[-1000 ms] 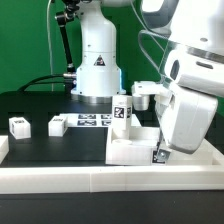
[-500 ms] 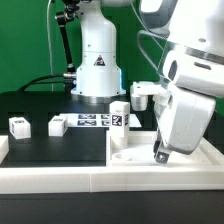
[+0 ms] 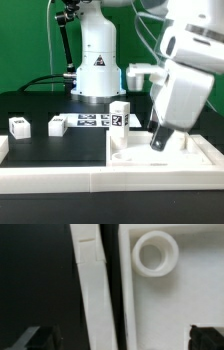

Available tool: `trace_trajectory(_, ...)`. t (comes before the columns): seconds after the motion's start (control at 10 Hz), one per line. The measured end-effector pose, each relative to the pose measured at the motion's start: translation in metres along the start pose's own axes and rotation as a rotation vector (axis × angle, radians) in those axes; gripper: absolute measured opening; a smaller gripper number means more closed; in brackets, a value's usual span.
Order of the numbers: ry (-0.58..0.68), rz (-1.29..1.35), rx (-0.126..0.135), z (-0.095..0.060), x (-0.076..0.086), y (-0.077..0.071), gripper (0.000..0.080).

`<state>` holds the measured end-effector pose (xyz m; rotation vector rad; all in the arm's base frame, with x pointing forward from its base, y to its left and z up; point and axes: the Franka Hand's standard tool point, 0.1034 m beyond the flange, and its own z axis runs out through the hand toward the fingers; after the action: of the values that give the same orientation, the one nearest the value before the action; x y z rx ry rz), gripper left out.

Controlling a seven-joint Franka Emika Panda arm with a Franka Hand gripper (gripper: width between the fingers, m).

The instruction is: Assemble square table

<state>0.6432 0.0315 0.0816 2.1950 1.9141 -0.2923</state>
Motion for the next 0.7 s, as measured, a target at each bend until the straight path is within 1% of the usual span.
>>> trace_trajectory(0.1,-0.003,0.026,0.002,-0.007,-0.010,-0.003,0.0645)
trace_trajectory(0.2,-0.005,0.046,-0.005,-0.016,-0.019,-0.003,0.0649)
trace_trajectory(0.3,-0.005,0.033,0.005,-0.013,-0.028,-0.012,0.0649)
trace_trajectory(0.4,-0.004,0.059,0.016,-0.011,-0.034,-0.020,0.0649)
trace_trajectory(0.7,-0.005,0.138,0.016,-0.010,-0.033,-0.019,0.0649)
